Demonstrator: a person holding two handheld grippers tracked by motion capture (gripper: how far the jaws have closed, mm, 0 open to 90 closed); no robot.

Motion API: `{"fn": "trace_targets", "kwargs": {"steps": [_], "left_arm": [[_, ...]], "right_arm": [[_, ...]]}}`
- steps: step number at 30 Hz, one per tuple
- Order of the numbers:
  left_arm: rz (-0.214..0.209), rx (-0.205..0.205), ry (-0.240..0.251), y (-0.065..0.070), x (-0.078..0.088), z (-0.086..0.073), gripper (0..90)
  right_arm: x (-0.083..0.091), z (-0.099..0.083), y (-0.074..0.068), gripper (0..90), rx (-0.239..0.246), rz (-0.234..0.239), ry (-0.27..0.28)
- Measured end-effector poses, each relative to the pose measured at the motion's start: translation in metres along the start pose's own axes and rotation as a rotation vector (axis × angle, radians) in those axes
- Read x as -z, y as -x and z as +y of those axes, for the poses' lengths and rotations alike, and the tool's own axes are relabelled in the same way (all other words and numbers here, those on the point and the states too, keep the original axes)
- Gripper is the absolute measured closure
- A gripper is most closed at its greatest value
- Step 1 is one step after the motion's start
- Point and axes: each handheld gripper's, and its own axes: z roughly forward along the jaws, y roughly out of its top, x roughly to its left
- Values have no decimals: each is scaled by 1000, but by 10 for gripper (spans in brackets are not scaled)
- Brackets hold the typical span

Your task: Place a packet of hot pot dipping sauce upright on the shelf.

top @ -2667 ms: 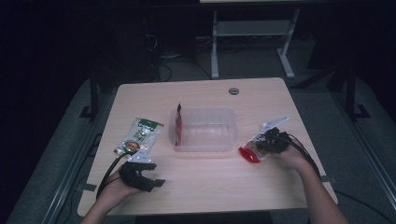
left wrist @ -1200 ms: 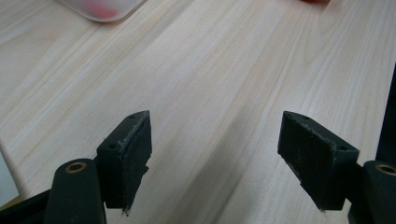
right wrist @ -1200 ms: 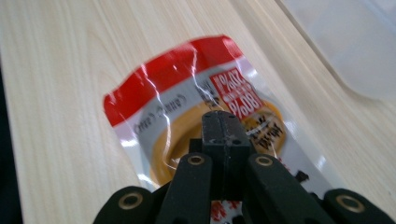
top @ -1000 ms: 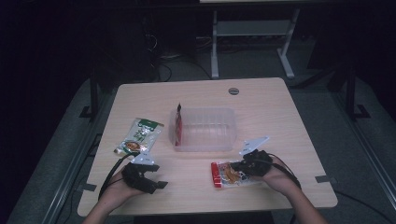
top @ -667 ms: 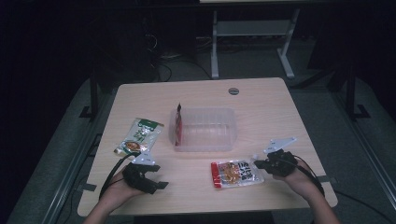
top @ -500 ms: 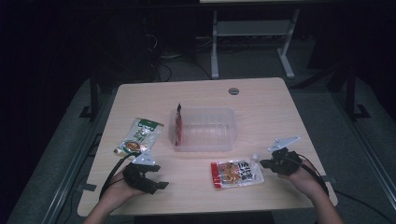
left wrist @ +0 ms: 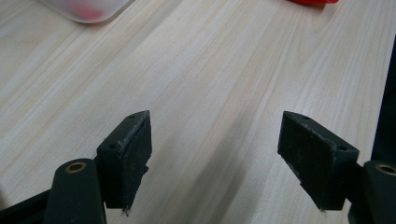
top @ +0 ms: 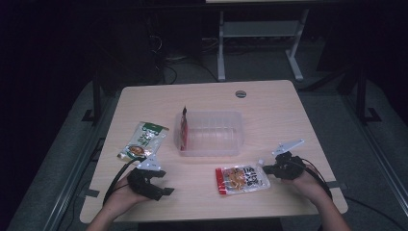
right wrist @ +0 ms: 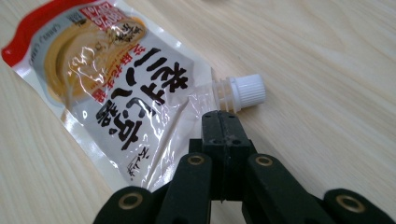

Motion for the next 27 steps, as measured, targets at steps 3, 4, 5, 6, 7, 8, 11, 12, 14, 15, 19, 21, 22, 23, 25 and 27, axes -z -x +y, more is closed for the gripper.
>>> {"fn": "trace_targets", "kwargs": {"steps": [3,4,5,6,7,8,11,12,14,15,19,21,22,23,25,27], "left_arm": [[0,5,6,0,0,0,255],[0,6,8,1,0,0,255],[0,6,8,1,0,0,255],[-1,6,8,1,0,0,255],[-1,6,5,1,0,0,255],[-2,2,2,1,0,0,255],[-9,-3,5,4,-2,2,255],[-11,-8,3,5,-3,3,255],[-23,-21,-1,7,-5,5,255],[-26,-23,0,8,-6,6,255],[-32,-47,7,12,-8,9,270],[-45,-56,16,15,-9,12,324],[-51,-78,26,17,-10,15,343],[-54,-76,33,19,-11,17,379],[-60,-78,40,21,-12,18,466],[-67,-92,48,24,-13,23,572]], "right_arm": [[-5,4,-3,900,3,21,2],[-9,8,-6,900,12,31,-4],[-9,8,-6,900,12,31,-4],[-11,10,-8,900,19,38,2],[-14,14,-13,900,29,56,5],[-14,14,-13,900,29,56,5],[-25,25,-24,900,67,83,-4],[-28,28,-28,900,76,89,-5],[-34,33,-33,900,99,100,-4],[-37,36,-35,899,107,108,2],[-41,42,-44,899,130,126,13],[-37,41,-42,897,114,138,28],[-35,40,-41,859,95,146,35],[-32,39,-40,808,80,154,40],[-27,36,-38,755,65,154,43],[-23,32,-38,689,45,167,48]]}}
